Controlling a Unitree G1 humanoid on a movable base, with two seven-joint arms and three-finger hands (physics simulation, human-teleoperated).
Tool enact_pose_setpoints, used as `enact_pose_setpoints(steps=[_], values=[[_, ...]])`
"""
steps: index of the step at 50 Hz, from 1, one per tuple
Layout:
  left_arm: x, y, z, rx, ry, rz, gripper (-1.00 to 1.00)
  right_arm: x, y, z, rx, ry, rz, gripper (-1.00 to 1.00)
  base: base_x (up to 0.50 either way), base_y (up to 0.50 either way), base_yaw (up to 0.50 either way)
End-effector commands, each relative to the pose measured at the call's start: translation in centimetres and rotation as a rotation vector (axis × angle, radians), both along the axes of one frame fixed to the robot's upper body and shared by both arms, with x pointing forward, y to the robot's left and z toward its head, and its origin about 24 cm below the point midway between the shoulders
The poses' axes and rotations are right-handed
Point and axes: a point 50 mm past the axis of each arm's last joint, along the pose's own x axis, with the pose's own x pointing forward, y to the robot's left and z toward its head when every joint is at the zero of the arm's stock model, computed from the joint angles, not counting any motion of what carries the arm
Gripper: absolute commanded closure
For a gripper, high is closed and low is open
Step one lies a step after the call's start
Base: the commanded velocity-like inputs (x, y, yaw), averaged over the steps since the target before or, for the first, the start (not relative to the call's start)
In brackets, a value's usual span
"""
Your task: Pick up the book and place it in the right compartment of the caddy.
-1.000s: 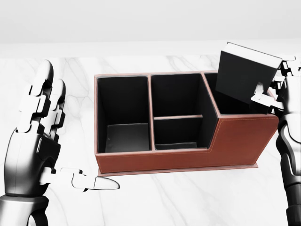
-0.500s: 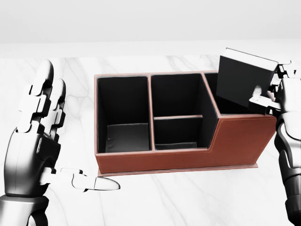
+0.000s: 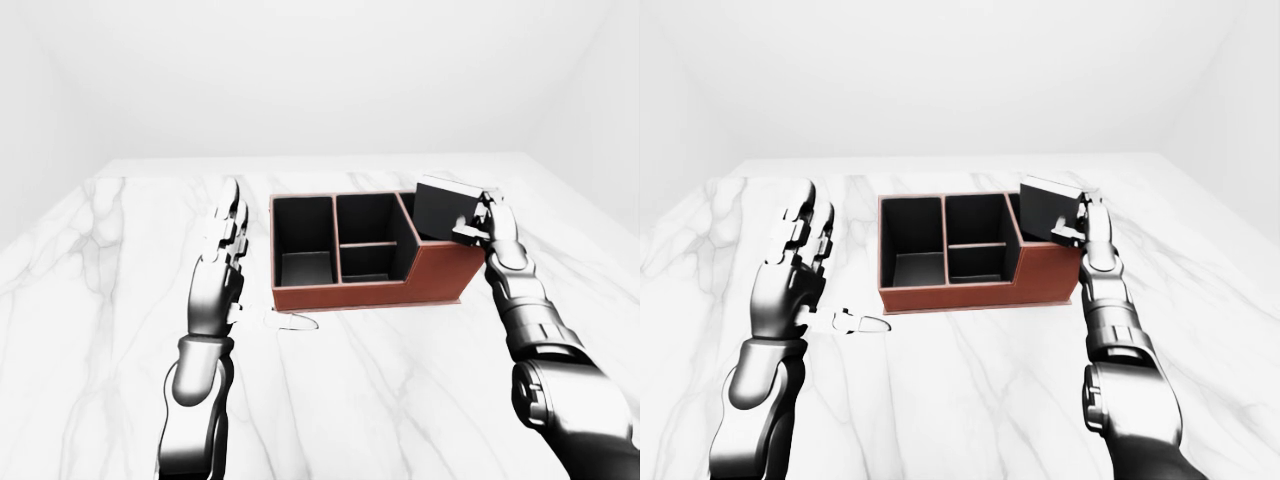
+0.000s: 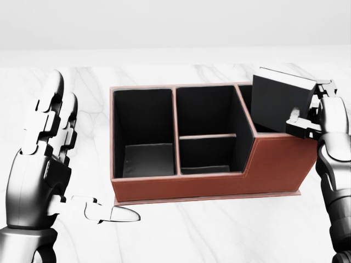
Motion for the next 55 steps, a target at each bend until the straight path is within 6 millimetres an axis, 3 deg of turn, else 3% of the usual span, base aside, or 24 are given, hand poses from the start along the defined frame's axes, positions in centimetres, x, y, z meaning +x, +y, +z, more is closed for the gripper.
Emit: enact_pose_setpoints(steps=[1, 17, 18, 19, 41, 49, 55], values=[[0.0, 0.2, -0.2, -0.009, 0.010, 0.007, -1.00, 0.3, -0.2, 1.1, 0.043, -0.047, -0.019, 1.00, 0.00, 0.00, 0.00], [0.0, 0.1, -0.2, -0.007, 0.010, 0.006, -1.00, 0.2, -0.4, 0.9, 0.044, -0.034, -0.026, 1.00, 0.00, 0.00, 0.00], [0.0, 0.1, -0.1, -0.006, 0.002, 0.005, -1.00, 0.2, -0.4, 0.9, 0.045, -0.035, -0.029, 0.73, 0.01, 0.00, 0.00], [0.0, 0.1, 0.0, -0.006, 0.002, 0.005, -1.00, 0.3, -0.5, 0.9, 0.049, -0.036, -0.032, -1.00, 0.00, 0.00, 0.00], [-0.1, 0.1, 0.0, -0.006, 0.000, 0.005, -1.00, 0.3, -0.6, 1.5, 0.052, -0.059, -0.032, -1.00, 0.00, 0.00, 0.00], [0.0, 0.2, 0.0, -0.007, 0.000, 0.006, -1.00, 0.1, 0.1, 5.3, 0.016, -0.233, 0.011, -1.00, 0.00, 0.00, 0.00], [-0.1, 0.1, 0.2, -0.007, -0.008, 0.005, -1.00, -1.2, 0.9, 10.2, 0.003, -0.366, 0.038, -1.00, 0.00, 0.00, 0.00]])
